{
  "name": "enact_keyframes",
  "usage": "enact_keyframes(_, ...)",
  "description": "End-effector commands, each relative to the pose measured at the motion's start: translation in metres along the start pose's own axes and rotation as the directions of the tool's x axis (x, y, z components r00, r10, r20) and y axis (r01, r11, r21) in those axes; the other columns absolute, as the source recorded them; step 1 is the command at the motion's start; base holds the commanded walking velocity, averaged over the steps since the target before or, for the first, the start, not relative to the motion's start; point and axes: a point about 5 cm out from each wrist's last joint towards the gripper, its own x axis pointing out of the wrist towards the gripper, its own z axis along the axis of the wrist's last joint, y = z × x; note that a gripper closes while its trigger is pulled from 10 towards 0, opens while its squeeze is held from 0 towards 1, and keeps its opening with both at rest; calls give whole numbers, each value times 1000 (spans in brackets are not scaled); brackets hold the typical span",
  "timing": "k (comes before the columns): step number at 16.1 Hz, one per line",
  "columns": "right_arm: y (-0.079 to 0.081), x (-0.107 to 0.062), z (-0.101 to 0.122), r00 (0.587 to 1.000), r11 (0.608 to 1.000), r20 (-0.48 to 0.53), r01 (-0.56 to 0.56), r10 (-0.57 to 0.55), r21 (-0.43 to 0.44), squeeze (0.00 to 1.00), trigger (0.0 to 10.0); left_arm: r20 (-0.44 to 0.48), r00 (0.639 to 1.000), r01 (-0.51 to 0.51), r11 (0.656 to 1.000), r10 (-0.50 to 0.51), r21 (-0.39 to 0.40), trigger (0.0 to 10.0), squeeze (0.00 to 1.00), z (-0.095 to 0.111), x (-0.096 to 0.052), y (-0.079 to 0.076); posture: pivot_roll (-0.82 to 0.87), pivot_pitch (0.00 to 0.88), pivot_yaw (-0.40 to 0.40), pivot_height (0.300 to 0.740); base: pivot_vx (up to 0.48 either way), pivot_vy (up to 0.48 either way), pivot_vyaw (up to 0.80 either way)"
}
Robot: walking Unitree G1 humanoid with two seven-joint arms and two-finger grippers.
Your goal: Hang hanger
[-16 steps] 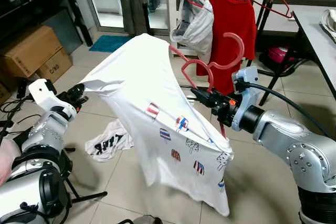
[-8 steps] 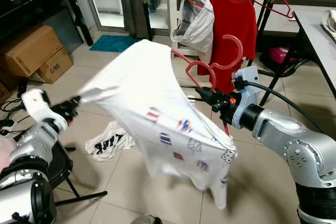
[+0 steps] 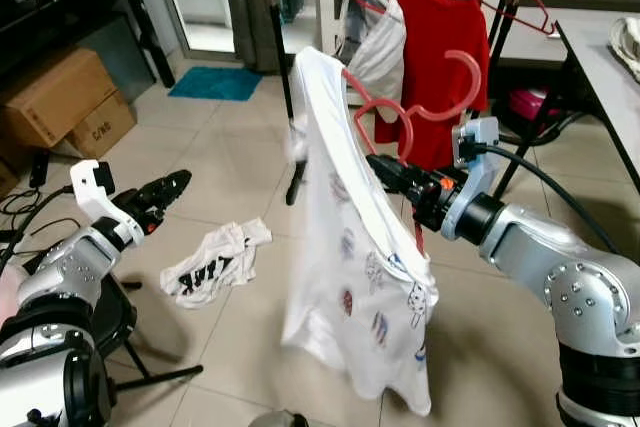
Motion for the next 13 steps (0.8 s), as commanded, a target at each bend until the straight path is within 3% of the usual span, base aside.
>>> enact_keyframes(1, 7, 1, 11, 998, 999, 36, -43, 44, -14, 0, 0, 70, 997, -9, 998, 13, -57, 10000, 1000, 15, 1, 0, -59, 0, 104, 740, 0, 0, 0)
enact_keyframes(2, 5, 1, 8, 1000, 998, 3, -13, 14, -62, 0, 0, 54, 995, 87, 996, -86, -13, 10000, 1000, 17, 4, -11, -59, 0, 97, 740, 0, 0, 0)
enact_keyframes(3, 4, 2, 2, 998, 987, -59, 7, -17, -159, 0, 0, -5, 980, 200, 977, -200, 73, 10000, 1000, 16, 6, -27, -59, 0, 97, 740, 0, 0, 0)
enact_keyframes(4, 4, 3, 0, 996, 981, -84, 8, -25, -196, 0, 0, -41, 963, 271, 953, -268, 135, 10000, 1000, 17, 8, -38, -59, 0, 97, 740, 0, 0, 0)
enact_keyframes(5, 1, 3, -1, 993, 969, -107, 24, -51, -245, 0, 0, -100, 937, 350, 905, -335, 242, 10000, 1000, 18, 11, -52, -57, 0, 102, 740, 0, 0, 0)
enact_keyframes(7, -2, 5, 1, 988, 943, -125, 45, -91, -329, 0, 0, -154, 894, 447, 831, -420, 331, 10000, 1000, 28, 15, -73, -56, 0, 107, 740, 0, 0, 0)
enact_keyframes(8, -4, 7, 2, 981, 904, -152, 41, -116, -425, 0, 0, -197, 849, 526, 750, -490, 401, 10000, 1000, 42, 17, -92, -55, 0, 107, 740, 0, 0, 0)
enact_keyframes(10, -3, 12, 0, 968, 825, -216, -16, -129, -565, 0, 0, -320, 755, 652, 600, -573, 464, 10000, 988, 58, 14, -118, -52, 0, 94, 740, 0, 0, 0)
enact_keyframes(11, 0, 15, 1, 964, 788, -248, -75, -101, -611, 0, 0, -414, 688, 720, 494, -596, 487, 10000, 0, 64, 13, -130, -52, 0, 102, 740, 0, 0, 0)
enact_keyframes(12, 2, 16, 2, 957, 751, -278, -127, -78, -647, 0, 0, -489, 630, 770, 403, -603, 496, 10000, 0, 69, 14, -141, -52, 0, 102, 740, 0, 0, 0)
enact_keyframes(13, 4, 17, 3, 952, 728, -299, -162, -61, -667, 0, 0, -539, 585, 803, 338, -606, 490, 10000, 0, 74, 15, -148, -48, 0, 110, 740, 0, 0, 0)
